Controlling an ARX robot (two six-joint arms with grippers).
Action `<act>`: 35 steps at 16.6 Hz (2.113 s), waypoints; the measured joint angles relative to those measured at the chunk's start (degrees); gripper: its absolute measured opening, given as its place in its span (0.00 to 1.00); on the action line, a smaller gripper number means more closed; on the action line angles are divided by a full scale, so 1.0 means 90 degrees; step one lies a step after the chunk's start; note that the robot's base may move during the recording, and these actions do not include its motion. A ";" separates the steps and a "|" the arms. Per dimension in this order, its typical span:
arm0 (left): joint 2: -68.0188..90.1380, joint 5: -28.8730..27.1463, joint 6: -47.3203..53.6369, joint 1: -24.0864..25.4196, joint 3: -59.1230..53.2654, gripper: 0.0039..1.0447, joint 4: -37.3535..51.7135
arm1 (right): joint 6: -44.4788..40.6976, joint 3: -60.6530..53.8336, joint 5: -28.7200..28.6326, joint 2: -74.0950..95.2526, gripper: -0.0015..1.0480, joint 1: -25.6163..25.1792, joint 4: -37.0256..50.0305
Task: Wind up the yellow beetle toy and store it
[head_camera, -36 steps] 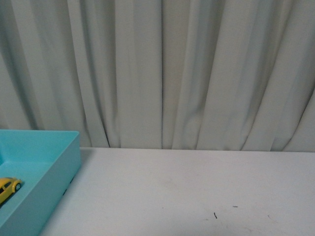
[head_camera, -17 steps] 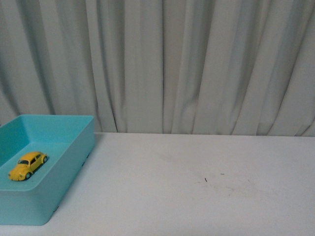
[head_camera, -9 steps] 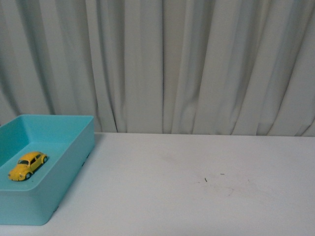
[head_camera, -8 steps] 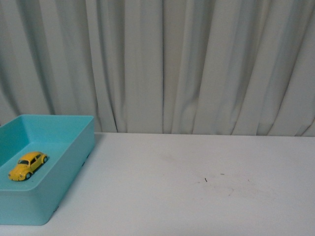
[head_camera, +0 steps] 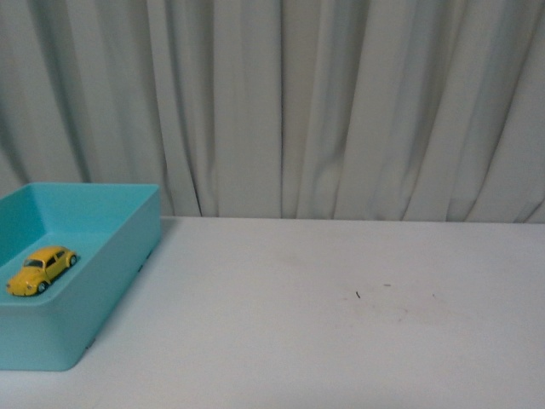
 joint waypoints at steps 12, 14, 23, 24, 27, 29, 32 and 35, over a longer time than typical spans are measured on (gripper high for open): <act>0.0000 -0.0005 -0.0002 0.0000 0.0000 0.94 -0.0015 | 0.0000 0.0000 -0.0005 0.0000 0.94 0.0000 -0.0002; 0.0000 -0.0007 -0.0002 0.0000 0.0000 0.94 -0.0012 | 0.0005 0.0000 -0.0002 0.0000 0.94 0.0000 0.0000; 0.0000 -0.0005 0.0000 0.0000 0.0000 0.94 -0.0036 | 0.0002 0.0000 0.0000 0.0000 0.94 0.0000 -0.0022; 0.0000 -0.0005 -0.0002 0.0000 0.0000 0.94 -0.0029 | 0.0005 0.0000 0.0000 0.0000 0.94 0.0000 -0.0029; 0.0000 -0.0002 0.0000 0.0000 0.0000 0.94 -0.0024 | 0.0005 0.0000 0.0000 0.0000 0.94 0.0000 -0.0019; 0.0000 -0.0002 0.0000 0.0000 0.0000 0.94 -0.0022 | 0.0005 0.0000 0.0000 0.0000 0.94 0.0000 -0.0019; 0.0000 -0.0002 -0.0002 0.0000 0.0000 0.94 -0.0022 | 0.0005 0.0000 0.0000 0.0000 0.94 0.0000 -0.0017; 0.0000 -0.0002 0.0000 0.0000 0.0000 0.94 -0.0022 | 0.0005 0.0000 0.0000 0.0000 0.94 0.0000 -0.0019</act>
